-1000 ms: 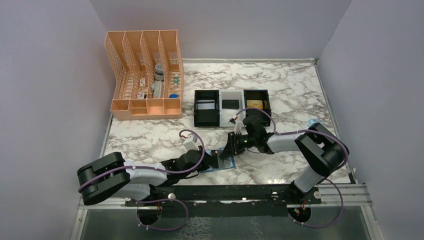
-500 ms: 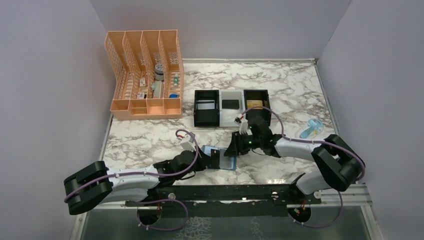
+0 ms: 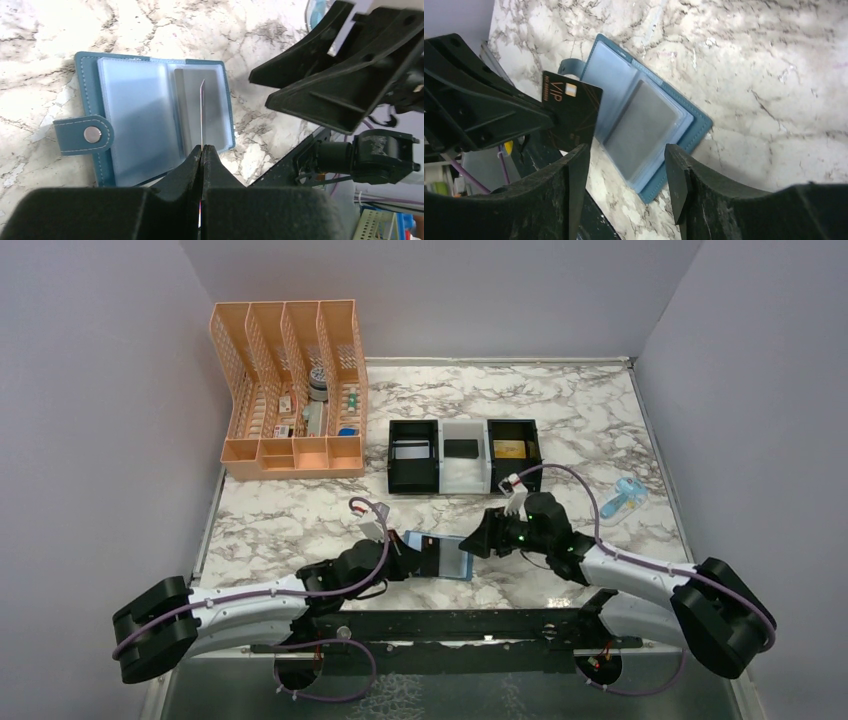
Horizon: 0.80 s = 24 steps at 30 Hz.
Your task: Take the credit cards out of the card holder
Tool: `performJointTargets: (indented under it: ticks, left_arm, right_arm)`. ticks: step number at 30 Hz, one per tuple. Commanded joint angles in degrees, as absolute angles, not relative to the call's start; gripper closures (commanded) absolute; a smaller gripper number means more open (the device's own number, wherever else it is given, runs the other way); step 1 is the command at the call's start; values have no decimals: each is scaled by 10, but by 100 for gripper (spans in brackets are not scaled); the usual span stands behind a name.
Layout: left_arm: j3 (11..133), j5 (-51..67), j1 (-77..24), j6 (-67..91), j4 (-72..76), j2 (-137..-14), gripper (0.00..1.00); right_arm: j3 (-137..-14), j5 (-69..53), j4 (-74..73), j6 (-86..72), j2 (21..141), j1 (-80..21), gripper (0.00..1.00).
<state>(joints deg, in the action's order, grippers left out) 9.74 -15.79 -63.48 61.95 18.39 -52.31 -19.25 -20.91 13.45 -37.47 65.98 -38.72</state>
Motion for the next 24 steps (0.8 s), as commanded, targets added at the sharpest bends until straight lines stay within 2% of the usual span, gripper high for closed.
performJointTargets:
  ticks: [1,4,9,12,19,24]
  left_arm:
    - [115,-132,-636,595,184,-490,100]
    - [118,-132,-636,588,185,-472,100]
    - [130,-174,-632,584,134,-465,100]
    - [124,-131,-609,573,178,-469,100]
    - [105,-6,-533,577,260,-475,100]
    - [95,23,-524,600,294,-458,100]
  right_arm:
    - [-133,-181,243,-420,612,-388,42]
    - [-113,-166,249,-424,579,-388,42]
    - [-135,-174,176,-389,546,-388,42]
    - [-134,-185,188,-397,540,-386,42]
    - [-145,-334,293,-435,601,-360,43]
    - [-143,-414,395,-506,663,-357,42]
